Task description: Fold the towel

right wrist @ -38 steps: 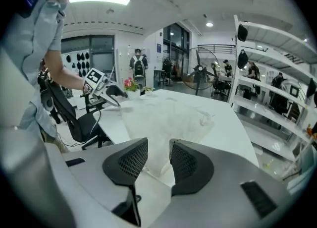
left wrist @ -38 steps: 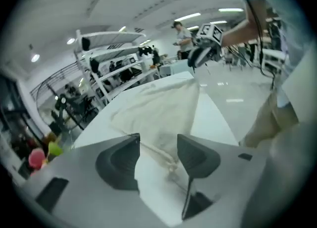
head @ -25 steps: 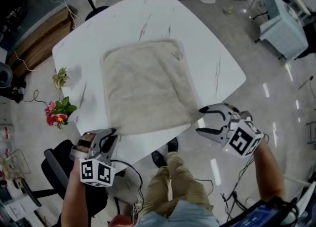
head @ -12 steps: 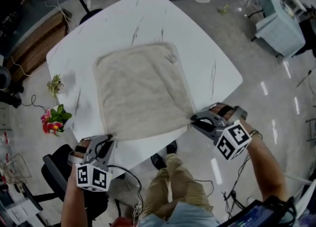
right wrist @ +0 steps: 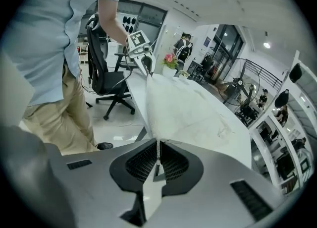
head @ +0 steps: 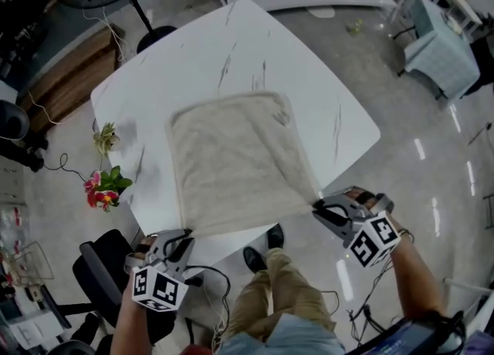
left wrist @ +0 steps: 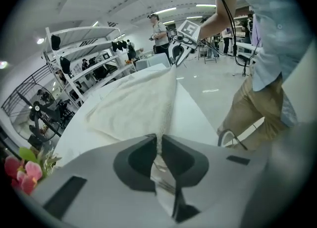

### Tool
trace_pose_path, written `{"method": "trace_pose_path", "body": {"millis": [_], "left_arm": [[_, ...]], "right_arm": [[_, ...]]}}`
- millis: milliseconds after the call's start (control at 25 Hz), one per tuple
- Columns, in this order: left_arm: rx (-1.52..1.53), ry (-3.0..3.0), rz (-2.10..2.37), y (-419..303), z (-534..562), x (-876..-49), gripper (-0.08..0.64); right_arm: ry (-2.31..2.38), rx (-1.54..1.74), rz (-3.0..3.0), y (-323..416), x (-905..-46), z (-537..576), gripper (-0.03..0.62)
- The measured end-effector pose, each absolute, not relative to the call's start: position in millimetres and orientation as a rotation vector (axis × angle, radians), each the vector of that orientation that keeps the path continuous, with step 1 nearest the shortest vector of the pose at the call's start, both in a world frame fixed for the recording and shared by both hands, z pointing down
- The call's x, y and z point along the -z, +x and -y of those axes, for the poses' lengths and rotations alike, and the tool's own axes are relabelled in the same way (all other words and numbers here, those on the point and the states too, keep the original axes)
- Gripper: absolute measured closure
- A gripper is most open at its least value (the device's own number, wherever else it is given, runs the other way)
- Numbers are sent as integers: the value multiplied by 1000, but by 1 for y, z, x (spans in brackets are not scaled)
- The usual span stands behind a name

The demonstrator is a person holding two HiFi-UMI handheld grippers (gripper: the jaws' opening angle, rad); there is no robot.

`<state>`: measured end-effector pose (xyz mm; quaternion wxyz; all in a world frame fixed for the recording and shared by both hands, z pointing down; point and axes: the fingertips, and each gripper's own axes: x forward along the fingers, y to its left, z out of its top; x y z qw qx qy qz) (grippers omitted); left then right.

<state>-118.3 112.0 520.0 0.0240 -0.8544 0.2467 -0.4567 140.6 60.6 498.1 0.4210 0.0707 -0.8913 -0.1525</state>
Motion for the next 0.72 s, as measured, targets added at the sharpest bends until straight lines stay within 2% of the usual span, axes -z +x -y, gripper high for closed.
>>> {"method": "trace_pose_path", "body": {"millis": [480, 720], "left_arm": [[1349, -2702, -775, -117, -179, -479, 523], [1273, -2665, -877, -124, -155, -433, 523]], "right_arm": [[284, 252, 2276, 145, -460, -126, 560], [366, 222, 2329, 143, -413, -111, 558]]}}
